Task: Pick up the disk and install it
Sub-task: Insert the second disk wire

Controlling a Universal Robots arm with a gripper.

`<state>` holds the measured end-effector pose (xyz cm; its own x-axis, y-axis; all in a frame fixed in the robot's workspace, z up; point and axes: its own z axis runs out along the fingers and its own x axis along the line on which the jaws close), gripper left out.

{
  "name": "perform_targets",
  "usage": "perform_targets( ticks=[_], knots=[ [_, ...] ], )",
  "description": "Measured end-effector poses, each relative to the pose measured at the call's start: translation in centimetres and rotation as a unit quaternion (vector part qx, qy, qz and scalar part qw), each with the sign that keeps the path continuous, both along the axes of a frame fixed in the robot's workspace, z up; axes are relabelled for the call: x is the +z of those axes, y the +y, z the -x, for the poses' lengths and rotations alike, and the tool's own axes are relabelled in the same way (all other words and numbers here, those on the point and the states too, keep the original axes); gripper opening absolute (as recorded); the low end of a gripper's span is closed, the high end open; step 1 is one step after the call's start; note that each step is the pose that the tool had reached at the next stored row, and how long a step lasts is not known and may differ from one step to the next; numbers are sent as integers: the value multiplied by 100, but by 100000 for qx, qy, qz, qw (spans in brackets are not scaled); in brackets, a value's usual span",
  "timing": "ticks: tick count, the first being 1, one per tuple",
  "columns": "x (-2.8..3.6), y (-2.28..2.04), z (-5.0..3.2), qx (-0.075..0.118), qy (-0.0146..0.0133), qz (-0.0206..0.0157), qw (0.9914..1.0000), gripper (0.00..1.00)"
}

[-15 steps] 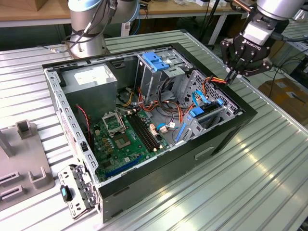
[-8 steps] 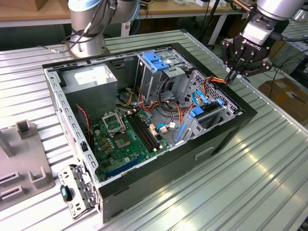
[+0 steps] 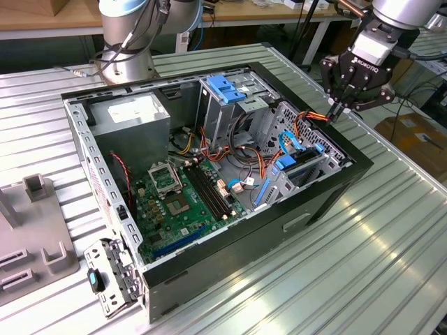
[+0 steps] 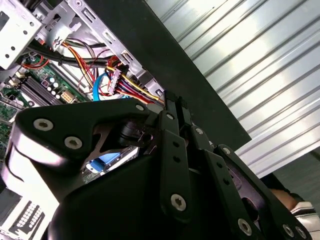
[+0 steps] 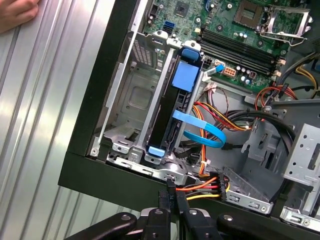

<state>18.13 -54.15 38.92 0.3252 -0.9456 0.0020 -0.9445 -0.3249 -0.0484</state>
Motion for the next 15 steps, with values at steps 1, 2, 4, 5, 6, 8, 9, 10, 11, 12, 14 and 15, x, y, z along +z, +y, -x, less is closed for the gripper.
perform_targets(
  ticks=[1,2,4,5,6,8,9,10,11,12,14,15],
  knots=[
    [-7,0,3,-1155,-2,8,99993,17],
    [-11,0,3,-3224,-2,7,99948,17],
    [-15,0,3,-4469,-2,0,99900,17],
    [-15,0,3,-5130,-2,4,99868,17],
    [-16,0,3,-5614,-1,6,99842,17],
    [-26,0,6,-6912,-4,8,99761,17],
    [-33,0,7,-7260,-4,14,99736,17],
    [-39,0,8,-7587,-3,15,99712,17],
    [-45,0,8,-7996,-3,7,99680,17],
    [-45,0,8,-8046,-3,9,99676,17],
    [-45,0,8,-8059,-3,8,99675,17],
    [-46,0,8,-8066,-3,4,99674,17]
  ],
)
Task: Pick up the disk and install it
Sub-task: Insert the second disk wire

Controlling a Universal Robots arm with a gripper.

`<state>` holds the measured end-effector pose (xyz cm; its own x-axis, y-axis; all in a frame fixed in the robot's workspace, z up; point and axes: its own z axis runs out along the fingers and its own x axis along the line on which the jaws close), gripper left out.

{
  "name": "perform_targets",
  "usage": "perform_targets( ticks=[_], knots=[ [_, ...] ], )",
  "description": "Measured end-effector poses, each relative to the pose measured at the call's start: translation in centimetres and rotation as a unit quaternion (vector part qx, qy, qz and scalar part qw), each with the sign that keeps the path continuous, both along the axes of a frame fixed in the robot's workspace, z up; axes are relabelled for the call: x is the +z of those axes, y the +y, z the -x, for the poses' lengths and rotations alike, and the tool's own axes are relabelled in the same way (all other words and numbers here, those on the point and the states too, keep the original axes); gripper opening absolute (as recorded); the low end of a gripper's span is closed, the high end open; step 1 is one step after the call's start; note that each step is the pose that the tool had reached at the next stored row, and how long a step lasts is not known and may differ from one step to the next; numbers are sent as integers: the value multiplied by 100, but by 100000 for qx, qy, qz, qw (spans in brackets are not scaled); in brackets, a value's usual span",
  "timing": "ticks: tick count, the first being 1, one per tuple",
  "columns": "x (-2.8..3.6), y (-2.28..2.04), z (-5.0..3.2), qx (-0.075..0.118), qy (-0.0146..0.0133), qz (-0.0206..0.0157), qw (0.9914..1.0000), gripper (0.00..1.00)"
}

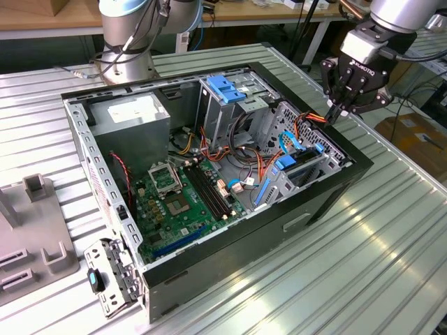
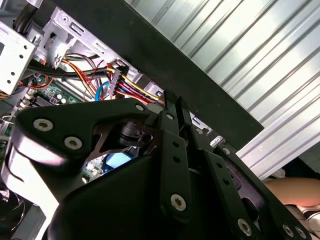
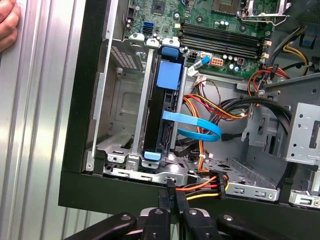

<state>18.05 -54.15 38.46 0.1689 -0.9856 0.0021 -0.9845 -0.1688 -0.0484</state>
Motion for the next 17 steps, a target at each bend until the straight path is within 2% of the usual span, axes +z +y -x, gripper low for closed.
perform_targets(
  ticks=[17],
  knots=[
    [-1,0,53,-5,-17,3,100000,17]
  ],
)
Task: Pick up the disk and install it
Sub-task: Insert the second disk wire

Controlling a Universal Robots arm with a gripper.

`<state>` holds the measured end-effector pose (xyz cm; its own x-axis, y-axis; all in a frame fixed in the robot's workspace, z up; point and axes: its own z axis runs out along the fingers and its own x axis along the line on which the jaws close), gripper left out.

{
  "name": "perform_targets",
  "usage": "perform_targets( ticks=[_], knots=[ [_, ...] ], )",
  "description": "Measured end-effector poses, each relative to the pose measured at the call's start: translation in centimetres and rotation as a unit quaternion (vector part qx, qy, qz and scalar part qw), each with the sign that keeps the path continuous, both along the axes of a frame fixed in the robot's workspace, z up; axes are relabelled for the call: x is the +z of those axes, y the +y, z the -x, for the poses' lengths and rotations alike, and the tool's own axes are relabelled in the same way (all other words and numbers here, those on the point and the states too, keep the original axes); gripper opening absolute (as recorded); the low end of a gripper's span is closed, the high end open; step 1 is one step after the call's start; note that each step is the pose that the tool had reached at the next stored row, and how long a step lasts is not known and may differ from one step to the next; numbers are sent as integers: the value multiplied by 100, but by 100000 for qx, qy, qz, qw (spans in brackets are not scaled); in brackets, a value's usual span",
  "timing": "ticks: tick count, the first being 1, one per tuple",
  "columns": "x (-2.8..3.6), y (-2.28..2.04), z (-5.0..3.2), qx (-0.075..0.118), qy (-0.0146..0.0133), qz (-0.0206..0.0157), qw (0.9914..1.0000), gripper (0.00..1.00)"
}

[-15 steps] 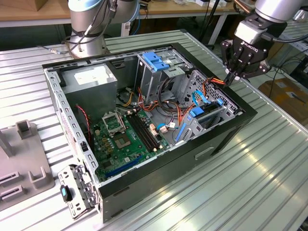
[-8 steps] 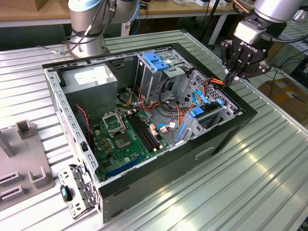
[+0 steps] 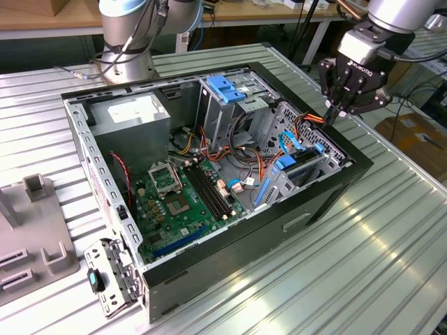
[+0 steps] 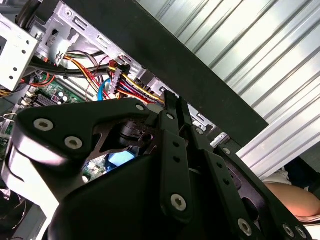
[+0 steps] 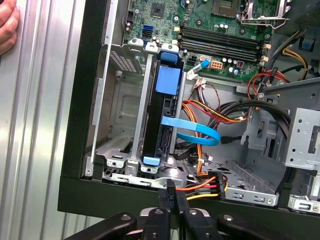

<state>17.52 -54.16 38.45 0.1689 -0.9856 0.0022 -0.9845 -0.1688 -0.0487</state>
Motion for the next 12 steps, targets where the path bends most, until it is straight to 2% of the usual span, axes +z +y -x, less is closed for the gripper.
perform_targets(
  ticks=[9,12],
  knots=[
    [0,0,3,-4,2,-5,100000,17],
    [0,0,32,0,-2,4,100000,17]
  ],
)
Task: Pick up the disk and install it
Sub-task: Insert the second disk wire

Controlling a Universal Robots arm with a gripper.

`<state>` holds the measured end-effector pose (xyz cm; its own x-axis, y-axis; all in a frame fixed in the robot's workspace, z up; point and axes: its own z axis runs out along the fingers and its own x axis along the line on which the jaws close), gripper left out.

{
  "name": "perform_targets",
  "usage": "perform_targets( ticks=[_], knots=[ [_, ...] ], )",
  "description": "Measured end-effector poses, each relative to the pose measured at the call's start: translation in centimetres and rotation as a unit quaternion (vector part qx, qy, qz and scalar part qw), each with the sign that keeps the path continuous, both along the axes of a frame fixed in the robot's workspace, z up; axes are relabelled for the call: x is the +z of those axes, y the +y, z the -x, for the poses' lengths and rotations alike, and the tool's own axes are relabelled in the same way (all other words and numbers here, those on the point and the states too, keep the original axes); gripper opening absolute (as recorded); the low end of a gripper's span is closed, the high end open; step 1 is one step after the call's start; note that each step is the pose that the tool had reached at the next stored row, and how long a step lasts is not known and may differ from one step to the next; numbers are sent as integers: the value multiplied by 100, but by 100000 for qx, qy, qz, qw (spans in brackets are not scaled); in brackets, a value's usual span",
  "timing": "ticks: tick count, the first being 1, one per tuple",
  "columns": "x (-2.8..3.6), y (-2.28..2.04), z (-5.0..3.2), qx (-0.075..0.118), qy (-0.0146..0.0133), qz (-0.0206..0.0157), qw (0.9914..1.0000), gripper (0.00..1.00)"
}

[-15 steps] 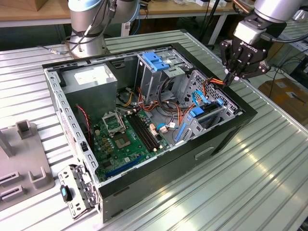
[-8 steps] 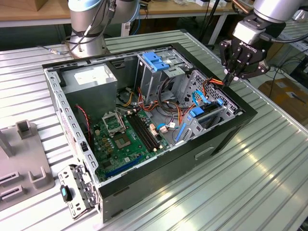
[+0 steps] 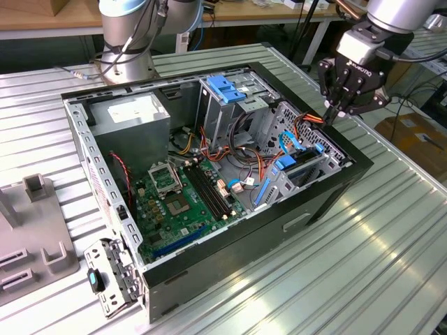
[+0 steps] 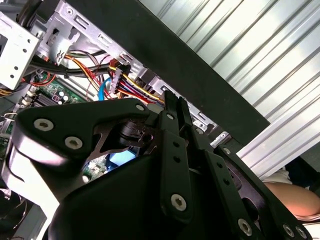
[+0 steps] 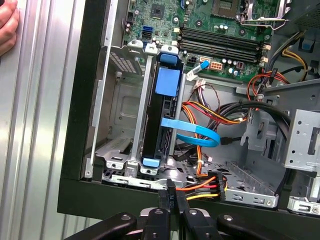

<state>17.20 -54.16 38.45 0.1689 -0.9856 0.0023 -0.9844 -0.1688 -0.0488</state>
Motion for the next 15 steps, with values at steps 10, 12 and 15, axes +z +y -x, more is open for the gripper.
perform_targets(
  ticks=[10,12,15],
  knots=[
    [-48,-1,103,1,-84,-13,100000,17],
    [-48,-1,103,4,-84,-3,100000,17],
    [-49,-1,104,2,-83,-7,100000,17]
  ],
)
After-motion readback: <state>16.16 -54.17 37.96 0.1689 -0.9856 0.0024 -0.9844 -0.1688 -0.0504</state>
